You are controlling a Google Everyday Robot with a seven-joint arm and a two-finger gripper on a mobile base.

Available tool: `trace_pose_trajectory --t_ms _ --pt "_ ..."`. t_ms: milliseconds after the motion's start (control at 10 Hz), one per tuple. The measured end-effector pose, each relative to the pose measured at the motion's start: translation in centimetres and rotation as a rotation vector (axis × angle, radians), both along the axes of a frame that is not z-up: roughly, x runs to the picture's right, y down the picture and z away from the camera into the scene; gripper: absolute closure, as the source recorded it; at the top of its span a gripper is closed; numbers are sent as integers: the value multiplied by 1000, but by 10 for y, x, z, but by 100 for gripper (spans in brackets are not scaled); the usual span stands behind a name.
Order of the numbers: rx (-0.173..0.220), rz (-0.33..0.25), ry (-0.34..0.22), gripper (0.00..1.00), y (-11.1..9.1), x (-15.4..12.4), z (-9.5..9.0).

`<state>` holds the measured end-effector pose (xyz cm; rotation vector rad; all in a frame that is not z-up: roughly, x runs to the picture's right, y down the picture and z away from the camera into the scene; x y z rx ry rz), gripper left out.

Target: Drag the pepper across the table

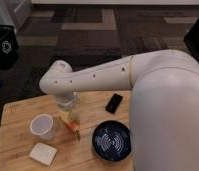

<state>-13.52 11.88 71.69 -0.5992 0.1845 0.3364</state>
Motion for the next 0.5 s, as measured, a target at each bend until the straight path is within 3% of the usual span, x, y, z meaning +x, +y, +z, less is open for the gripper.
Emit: trace_pose_trajectory --t_ms 200,500 --pt "-2 -42 6 35 11 -5 0" --pt "-6 -62 -12 35 26 -5 3"
